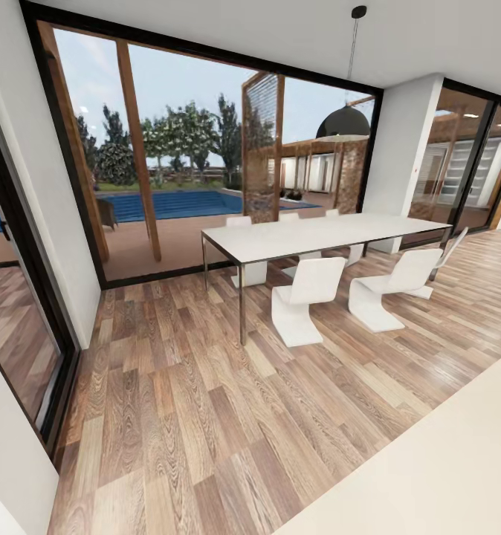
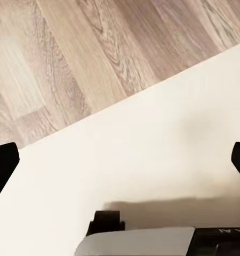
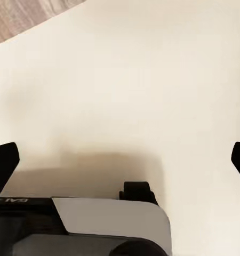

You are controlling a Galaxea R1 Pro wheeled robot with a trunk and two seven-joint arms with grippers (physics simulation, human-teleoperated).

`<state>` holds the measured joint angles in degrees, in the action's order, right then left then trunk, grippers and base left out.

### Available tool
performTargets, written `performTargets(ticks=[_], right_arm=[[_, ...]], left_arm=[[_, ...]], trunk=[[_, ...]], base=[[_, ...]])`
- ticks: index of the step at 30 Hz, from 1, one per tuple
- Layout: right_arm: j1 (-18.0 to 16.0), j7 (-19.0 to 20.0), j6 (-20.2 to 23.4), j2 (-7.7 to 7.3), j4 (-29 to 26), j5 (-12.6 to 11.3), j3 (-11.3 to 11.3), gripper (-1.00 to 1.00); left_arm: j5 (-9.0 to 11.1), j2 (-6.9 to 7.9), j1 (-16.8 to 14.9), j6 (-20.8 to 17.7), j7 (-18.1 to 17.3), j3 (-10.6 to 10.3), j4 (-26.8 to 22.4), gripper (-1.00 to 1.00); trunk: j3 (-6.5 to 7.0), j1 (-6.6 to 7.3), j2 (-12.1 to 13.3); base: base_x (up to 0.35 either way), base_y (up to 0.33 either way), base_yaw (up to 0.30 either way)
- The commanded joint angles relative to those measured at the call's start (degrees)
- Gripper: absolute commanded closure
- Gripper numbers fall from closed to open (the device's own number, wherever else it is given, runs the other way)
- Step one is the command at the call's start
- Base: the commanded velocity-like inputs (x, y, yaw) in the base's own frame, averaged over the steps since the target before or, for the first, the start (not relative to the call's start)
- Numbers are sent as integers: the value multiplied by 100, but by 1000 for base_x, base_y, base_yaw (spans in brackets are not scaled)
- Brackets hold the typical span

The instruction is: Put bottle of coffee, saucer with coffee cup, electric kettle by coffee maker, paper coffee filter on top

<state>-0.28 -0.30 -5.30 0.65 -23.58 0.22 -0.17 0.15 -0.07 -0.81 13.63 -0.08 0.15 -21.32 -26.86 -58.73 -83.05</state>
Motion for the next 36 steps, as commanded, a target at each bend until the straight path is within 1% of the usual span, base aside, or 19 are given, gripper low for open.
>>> performTargets(ticks=[1,2,3,6,8,10,11,14,22,26,36], right_arm=[[-9,-4,-226,-51,-125,-1,-5,-100],[-15,-4,-373,-72,-185,-2,-8,-100],[-74,-5,-812,-105,-344,-1,-13,-100],[-110,-5,-1117,-125,-407,0,-21,-100],[-120,-5,-1262,-173,-407,2,-24,-100],[-126,-5,-1368,-266,-392,0,-26,-100],[-128,-5,-1397,-309,-400,-3,-26,-100],[-130,0,-1425,-369,-413,-4,-27,-100],[-131,11,-1439,-398,-407,5,-13,-100],[-131,15,-1439,-405,-391,4,-17,-100],[-131,7,-1439,-407,-373,13,-18,-100]], left_arm=[[2,-1,-58,22,-1,2,-171,-100],[2,0,-138,23,-1,2,-237,-100],[2,14,-449,25,-1,2,-283,-100],[-3,44,-572,32,-1,2,-290,-100],[-15,63,-601,77,-1,4,-292,-100],[-26,89,-611,243,-1,12,-290,-100],[-25,98,-607,331,-1,17,-288,-100],[-16,107,-594,420,11,24,-283,-100],[45,102,-579,537,4,92,-3,-100],[53,104,-579,538,0,104,24,-100],[45,86,-570,544,-1,105,31,-100]], trunk=[[-7,0,-3],[-7,0,-3],[-7,0,-3],[-7,0,-3],[-7,0,-3],[-7,0,-3],[-7,0,-3],[-7,0,-3],[-7,0,-3],[-7,0,-3],[-7,0,-3]], base=[[0,0,0],[0,0,0],[0,0,0],[0,0,0],[0,0,0],[0,0,0],[0,0,0],[0,0,0],[0,0,-26],[0,0,-210],[0,0,-292]])
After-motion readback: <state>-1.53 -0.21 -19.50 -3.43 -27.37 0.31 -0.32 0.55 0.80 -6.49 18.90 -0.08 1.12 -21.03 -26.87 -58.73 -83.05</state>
